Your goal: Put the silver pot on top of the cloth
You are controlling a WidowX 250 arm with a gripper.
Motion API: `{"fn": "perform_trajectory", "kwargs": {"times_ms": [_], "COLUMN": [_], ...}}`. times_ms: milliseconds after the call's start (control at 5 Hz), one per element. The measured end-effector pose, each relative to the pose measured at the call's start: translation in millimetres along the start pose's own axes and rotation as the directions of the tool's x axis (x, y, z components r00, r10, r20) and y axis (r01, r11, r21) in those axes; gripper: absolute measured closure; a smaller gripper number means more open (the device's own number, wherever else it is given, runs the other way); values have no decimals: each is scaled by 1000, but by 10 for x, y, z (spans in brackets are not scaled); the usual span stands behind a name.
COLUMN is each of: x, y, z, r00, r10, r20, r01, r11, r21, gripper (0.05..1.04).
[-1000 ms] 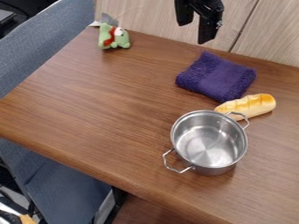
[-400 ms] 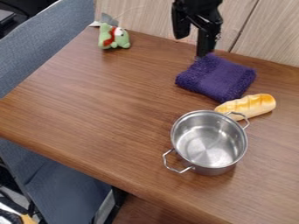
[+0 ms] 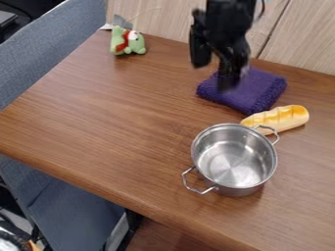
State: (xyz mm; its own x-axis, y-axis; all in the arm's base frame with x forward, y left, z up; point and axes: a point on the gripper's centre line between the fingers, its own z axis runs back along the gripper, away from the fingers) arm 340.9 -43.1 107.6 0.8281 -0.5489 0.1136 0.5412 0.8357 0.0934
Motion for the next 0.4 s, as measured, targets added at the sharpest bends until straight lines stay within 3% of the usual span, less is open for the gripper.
{"fn": "perform_trajectory", "kwargs": {"times_ms": [400], "x": [-274], "y": [-333], "z": [-203], "r00": [994], "r10": [-99], "r20": [-36], "r01": [98], "r11": [995], "r21": [-17], "gripper": [83]}}
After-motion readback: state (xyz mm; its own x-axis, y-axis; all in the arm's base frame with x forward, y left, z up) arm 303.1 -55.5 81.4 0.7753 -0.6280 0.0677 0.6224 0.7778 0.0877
